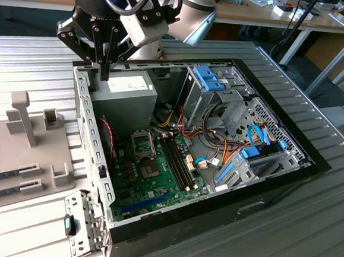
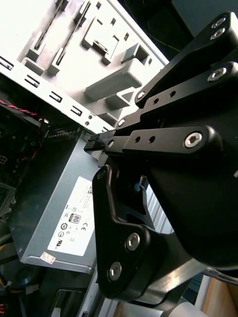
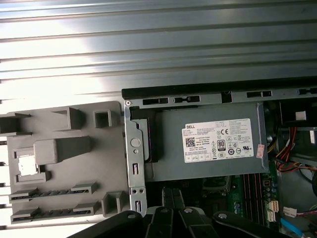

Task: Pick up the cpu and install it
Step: 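Reach for the cpu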

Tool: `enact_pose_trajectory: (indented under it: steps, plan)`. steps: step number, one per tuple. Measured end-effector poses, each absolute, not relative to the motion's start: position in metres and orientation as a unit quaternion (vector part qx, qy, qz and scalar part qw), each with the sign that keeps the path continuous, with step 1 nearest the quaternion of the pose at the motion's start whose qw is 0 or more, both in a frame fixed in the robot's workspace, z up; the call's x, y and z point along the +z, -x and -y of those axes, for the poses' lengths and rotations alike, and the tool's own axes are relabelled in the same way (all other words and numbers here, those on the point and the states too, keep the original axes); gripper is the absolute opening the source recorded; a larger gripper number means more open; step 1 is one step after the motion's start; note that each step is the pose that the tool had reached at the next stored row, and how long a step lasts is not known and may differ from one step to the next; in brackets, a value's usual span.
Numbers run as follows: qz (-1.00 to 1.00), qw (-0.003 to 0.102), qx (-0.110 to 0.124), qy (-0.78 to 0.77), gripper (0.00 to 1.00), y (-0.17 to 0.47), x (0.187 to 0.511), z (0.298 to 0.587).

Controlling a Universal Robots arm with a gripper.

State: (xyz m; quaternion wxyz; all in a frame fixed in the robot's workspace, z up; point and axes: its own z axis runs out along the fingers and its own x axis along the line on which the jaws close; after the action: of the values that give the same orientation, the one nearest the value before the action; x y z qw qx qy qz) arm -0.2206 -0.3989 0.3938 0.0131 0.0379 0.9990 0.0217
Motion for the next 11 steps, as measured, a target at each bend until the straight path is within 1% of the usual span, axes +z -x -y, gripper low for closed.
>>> enact_pose_trajectory:
  steps: [11]
  plan:
    - [-0.999, 0.013, 0.022, -0.038, 0.11, 0.2259, 0.3938, 0.3989]
